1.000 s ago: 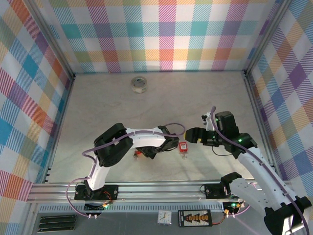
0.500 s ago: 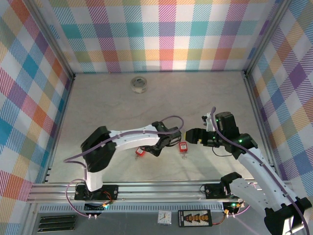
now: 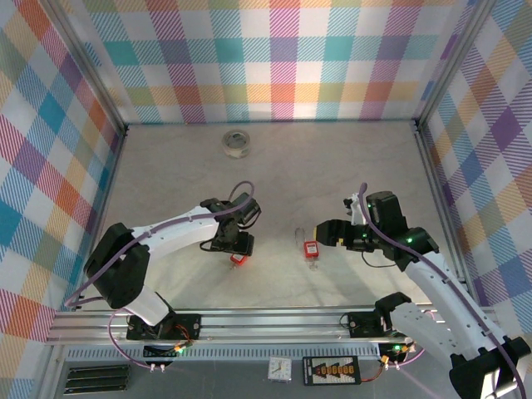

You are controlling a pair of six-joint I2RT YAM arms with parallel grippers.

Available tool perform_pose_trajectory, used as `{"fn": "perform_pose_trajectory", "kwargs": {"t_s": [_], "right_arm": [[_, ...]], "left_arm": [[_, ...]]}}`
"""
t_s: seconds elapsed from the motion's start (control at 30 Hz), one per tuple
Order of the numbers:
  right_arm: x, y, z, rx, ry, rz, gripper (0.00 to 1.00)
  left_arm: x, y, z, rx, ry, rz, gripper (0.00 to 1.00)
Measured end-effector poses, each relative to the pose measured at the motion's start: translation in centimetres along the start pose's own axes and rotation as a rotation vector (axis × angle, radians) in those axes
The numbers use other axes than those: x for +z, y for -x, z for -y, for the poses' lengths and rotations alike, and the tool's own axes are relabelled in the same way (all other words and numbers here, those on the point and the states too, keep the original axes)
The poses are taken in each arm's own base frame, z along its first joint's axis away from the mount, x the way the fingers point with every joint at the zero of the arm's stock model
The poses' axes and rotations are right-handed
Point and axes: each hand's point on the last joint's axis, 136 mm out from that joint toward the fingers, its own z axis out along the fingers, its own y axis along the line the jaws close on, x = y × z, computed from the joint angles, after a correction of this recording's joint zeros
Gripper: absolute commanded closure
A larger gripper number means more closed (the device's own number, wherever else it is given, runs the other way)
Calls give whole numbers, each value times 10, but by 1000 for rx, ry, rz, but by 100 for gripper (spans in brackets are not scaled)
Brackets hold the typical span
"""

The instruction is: Unlock with the key

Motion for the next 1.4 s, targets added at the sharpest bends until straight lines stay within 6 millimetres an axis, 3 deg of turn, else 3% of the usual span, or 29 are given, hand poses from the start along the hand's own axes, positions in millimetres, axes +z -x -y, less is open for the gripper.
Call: {"fn": "perform_pose_trajectory", "kwargs": {"t_s": [0.17, 0.57, 1.13, 1.3, 1.4], "right_arm": [[2, 0, 2, 6, -6, -10, 15], [2, -1, 2, 7, -5, -10, 15], [3, 0, 2, 7, -6, -11, 15], [3, 0, 2, 7, -7, -12, 14], [3, 1, 3, -2, -12, -4, 12]], "left_arm": [[10, -1, 12, 4, -77, -8, 33], [22, -3, 12, 3, -82, -12, 33], [24, -16, 32, -21, -107, -27, 32], [20, -14, 23, -41, -70, -12, 31], [6, -6, 12, -66, -45, 46, 26]]}}
